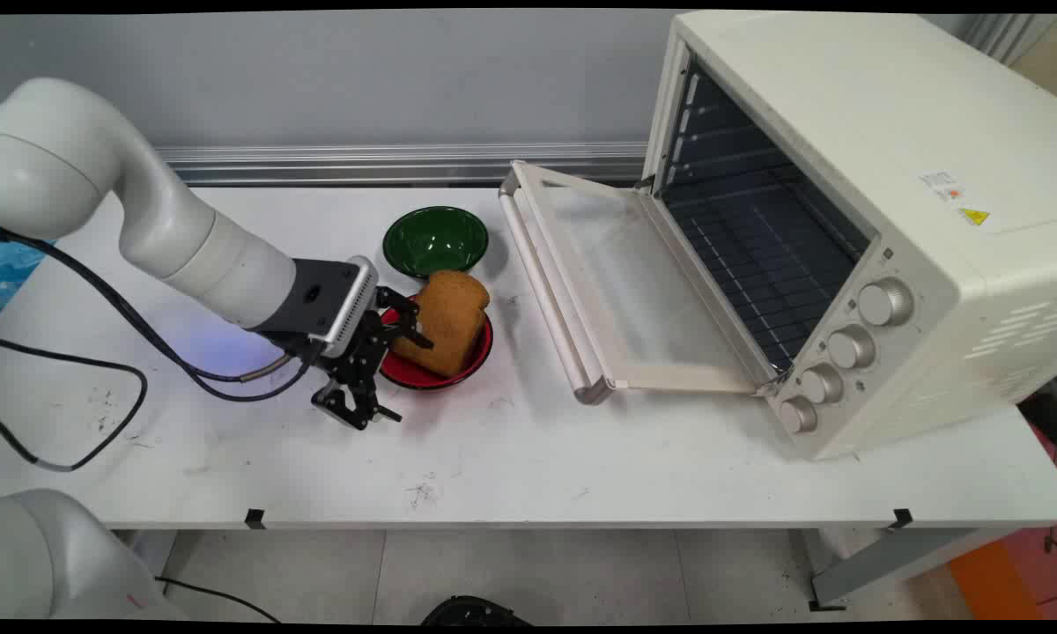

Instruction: Close the oven

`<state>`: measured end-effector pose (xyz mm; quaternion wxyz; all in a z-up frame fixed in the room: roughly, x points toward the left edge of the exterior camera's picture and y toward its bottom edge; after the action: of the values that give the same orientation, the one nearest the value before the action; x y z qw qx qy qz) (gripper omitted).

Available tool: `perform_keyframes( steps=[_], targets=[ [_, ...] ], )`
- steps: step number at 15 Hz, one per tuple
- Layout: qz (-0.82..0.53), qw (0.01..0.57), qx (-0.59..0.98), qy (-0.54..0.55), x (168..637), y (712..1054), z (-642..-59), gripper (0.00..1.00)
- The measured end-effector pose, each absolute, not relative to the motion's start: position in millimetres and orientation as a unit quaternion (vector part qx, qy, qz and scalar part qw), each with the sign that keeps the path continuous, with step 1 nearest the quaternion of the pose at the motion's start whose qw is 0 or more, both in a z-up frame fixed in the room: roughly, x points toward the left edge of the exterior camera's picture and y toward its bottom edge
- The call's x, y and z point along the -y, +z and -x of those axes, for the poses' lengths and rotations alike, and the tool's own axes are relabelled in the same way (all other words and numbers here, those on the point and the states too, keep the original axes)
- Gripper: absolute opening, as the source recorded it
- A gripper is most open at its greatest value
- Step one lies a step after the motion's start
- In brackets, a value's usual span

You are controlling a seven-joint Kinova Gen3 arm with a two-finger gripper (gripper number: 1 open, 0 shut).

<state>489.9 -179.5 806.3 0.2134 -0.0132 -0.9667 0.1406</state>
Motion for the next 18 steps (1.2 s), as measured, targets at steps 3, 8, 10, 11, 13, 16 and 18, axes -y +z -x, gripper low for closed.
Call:
perform_keyframes(
  steps=[3,8,10,11,13,16,18],
  targets=[
    [0.005,0.216,0.967,0.137,179.8,818.8,-492.4,1.00],
    [-0.020,0.221,0.967,0.126,178.5,855.8,-502.8,1.00],
    [-0.038,0.224,0.967,0.120,177.8,875.7,-510.8,1.00],
    [-0.053,0.225,0.966,0.116,178.3,885.4,-515.4,1.00],
    [-0.086,0.227,0.964,0.110,180.8,901.8,-524.4,1.00],
    [-0.127,0.230,0.959,0.104,186.3,917.3,-534.7,1.00],
    [-0.164,0.232,0.953,0.100,192.0,929.6,-544.2,1.00]
  ],
)
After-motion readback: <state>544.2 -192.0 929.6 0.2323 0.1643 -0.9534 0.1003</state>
